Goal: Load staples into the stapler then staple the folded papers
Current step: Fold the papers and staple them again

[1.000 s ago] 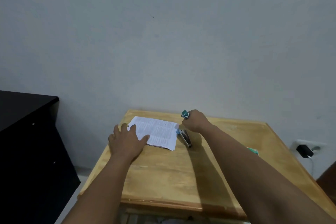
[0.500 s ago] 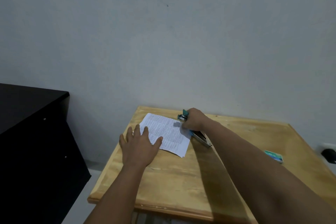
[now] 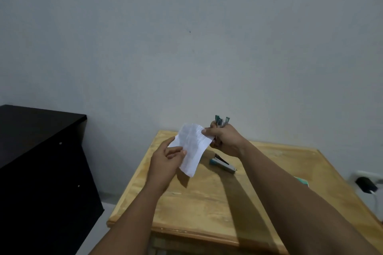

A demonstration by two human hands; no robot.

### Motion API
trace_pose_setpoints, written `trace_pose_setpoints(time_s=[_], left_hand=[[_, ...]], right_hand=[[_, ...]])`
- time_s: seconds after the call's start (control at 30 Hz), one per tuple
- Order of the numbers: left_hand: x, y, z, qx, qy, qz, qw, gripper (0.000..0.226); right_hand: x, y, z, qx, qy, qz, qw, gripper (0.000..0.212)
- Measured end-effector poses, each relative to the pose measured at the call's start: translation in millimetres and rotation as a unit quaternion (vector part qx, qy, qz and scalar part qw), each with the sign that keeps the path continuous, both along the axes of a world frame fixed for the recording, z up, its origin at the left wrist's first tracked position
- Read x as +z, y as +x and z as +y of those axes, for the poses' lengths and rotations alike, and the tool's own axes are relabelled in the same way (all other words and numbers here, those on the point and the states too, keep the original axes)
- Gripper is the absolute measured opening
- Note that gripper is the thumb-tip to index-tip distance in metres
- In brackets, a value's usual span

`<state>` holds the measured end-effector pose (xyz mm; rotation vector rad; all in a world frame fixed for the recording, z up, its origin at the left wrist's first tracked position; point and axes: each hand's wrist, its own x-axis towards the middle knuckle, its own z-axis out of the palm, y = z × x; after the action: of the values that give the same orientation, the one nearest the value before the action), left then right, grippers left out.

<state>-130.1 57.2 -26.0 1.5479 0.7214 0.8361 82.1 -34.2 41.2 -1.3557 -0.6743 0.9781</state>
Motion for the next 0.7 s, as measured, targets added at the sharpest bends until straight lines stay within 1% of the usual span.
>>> trace_pose_setpoints(time_s=[0.07, 0.13, 0.2, 0.23, 0.27, 0.33, 0.37, 0.4, 0.47, 0.5, 0.53, 0.6, 0.63, 0.7], left_hand=[[13.5, -0.8, -8.2, -0.017, -0.038, -0.004, 0.999, 0.074], [24.6, -2.5, -16.8, -0.015, -0.039, 0.033, 0.999, 0.09], [34.4, -6.0, -24.2, -0.027, -0.053, 0.053, 0.997, 0.096], [38.8, -6.6, -25.6, -0.053, -0.085, 0.055, 0.993, 0.096], [41.8, -7.2, -27.8, -0.095, -0.139, 0.047, 0.985, 0.093], [46.4, -9.6, -31.3, -0.183, -0.251, 0.02, 0.95, 0.083], [47.3, -10.5, -33.2, -0.211, -0.275, 0.012, 0.938, 0.076], [47.5, -10.9, -35.0, -0.228, -0.282, 0.01, 0.932, 0.067], [47.0, -8.4, -38.0, -0.224, -0.265, 0.012, 0.938, 0.045], [46.4, -6.4, -38.1, -0.206, -0.241, 0.016, 0.948, 0.041], [46.3, -4.5, -38.0, -0.184, -0.218, 0.023, 0.958, 0.043], [46.6, -2.3, -36.6, -0.15, -0.192, 0.019, 0.97, 0.047], [46.5, -1.8, -36.5, -0.138, -0.186, 0.011, 0.973, 0.046], [43.8, -1.4, -35.3, -0.11, -0.185, -0.013, 0.976, 0.041]], right_hand=[[1.0, -6.3, -12.1, -0.004, 0.009, 0.024, 1.0, 0.042], [0.8, -10.2, -25.9, -0.01, 0.023, 0.062, 0.998, 0.043], [1.6, -15.0, -40.2, 0.003, 0.033, 0.089, 0.996, 0.046], [1.9, -17.2, -44.7, 0.009, 0.032, 0.088, 0.996, 0.047], [2.5, -20.1, -49.7, 0.011, 0.026, 0.071, 0.997, 0.046], [4.3, -26.0, -53.6, 0.001, 0.013, 0.026, 1.0, 0.042], [5.7, -28.2, -56.5, -0.011, 0.01, 0.009, 1.0, 0.04], [7.1, -29.7, -59.3, -0.028, 0.003, -0.01, 1.0, 0.039], [9.0, -31.6, -64.5, -0.057, -0.015, -0.069, 0.996, 0.032], [9.5, -33.1, -66.7, -0.067, -0.028, -0.101, 0.992, 0.025], [9.4, -34.4, -68.4, -0.075, -0.044, -0.134, 0.987, 0.021], [6.3, -34.3, -69.9, -0.09, -0.068, -0.181, 0.977, 0.021], [4.8, -33.8, -70.8, -0.099, -0.075, -0.186, 0.975, 0.023], [0.9, -34.0, -73.8, -0.091, -0.086, -0.167, 0.978, 0.033]])
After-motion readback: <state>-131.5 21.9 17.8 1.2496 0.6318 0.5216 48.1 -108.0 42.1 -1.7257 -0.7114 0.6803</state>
